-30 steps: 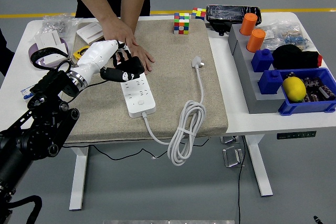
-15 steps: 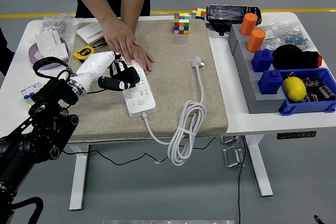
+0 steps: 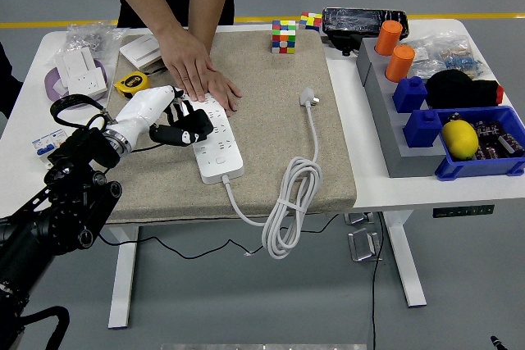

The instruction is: Pick up the plug,place it near the board,insert it into the board,press the button

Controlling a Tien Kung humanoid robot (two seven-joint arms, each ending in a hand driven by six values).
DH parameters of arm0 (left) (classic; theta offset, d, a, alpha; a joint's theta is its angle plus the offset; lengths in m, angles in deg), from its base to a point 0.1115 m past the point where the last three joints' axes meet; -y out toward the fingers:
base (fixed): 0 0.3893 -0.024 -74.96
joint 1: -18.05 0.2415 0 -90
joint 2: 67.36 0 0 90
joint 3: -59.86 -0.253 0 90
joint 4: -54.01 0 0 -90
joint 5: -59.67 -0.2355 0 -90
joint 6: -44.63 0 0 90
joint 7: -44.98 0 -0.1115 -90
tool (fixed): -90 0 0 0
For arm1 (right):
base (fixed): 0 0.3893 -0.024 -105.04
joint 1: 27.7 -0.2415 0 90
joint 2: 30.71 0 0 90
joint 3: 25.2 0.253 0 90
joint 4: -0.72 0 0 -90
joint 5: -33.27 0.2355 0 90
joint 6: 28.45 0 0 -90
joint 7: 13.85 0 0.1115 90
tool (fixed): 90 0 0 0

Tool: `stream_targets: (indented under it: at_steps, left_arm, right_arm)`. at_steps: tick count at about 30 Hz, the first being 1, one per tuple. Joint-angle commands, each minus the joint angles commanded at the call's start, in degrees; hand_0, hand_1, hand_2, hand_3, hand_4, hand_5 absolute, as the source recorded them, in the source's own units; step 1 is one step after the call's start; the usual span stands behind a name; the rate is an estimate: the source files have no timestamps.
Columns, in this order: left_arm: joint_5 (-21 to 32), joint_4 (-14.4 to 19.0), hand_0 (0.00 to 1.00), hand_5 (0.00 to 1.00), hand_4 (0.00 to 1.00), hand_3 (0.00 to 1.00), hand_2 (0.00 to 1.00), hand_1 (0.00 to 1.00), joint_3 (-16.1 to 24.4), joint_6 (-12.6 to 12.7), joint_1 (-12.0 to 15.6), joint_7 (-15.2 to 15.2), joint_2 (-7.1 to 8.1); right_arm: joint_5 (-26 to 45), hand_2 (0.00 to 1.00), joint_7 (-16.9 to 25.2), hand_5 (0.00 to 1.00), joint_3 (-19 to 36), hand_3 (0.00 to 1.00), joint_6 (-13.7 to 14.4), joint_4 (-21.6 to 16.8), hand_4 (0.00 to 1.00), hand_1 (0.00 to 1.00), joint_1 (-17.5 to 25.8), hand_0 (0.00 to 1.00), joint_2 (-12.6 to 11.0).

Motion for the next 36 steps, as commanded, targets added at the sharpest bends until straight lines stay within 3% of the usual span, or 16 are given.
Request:
stream_targets:
  at_steps: [12,22,36]
  left_arm:
    - [0.00,-1.19,0.463,0.051,0.682,0.426,0.273,0.367,0.26,0.17,-0.69,-0.13,-0.23]
    - [0.00,-4.08,0.461,0.051,0.686,0.425,0.277,0.373,1.09,0.30,-2.03,-0.23,-0.38]
    - [0.00,-4.90,0.461,0.052,0.688,0.425,0.282,0.386,1.02,0.26,-1.77,-0.29,-0.86]
  right_arm:
    - [0.11,0.736,0.02,0.998,0.05,0.760,0.01,0.00,0.998,0.733,0.04,0.791,-0.09]
    - [0.14,0.736,0.02,0.998,-0.14,0.760,0.02,-0.04,0.998,0.733,-0.12,0.789,-0.16]
    - [0.23,0.736,0.03,0.998,-0.43,0.760,0.02,-0.04,0.998,0.733,0.12,0.789,-0.11]
